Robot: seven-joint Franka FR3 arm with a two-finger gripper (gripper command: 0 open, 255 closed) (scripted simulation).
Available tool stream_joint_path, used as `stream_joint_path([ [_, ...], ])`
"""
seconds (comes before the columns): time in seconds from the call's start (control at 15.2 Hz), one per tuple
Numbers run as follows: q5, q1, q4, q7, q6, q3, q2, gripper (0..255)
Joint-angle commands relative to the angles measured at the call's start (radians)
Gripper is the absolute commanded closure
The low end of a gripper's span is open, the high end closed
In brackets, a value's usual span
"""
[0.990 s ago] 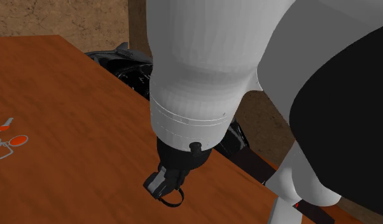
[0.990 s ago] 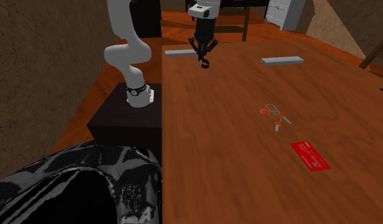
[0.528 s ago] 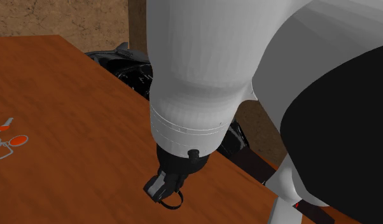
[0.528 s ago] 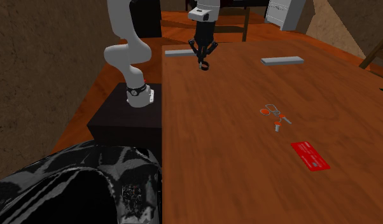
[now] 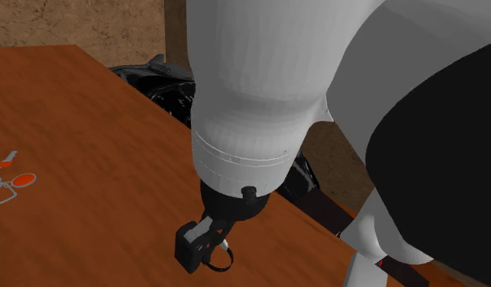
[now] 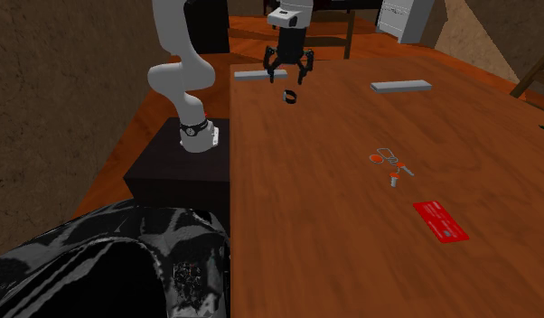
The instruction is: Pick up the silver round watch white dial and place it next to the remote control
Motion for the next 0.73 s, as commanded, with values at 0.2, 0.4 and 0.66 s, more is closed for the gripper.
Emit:
stream_joint_path([
  [0.2,-0.017,-0.01,0.129,0.013,-0.108,-0.002,0.023,0],
  [0.4,-0.017,-0.01,0.129,0.013,-0.108,-0.002,0.023,0],
  [0.66,-0.017,-0.01,0.129,0.013,-0.108,-0.002,0.023,0],
])
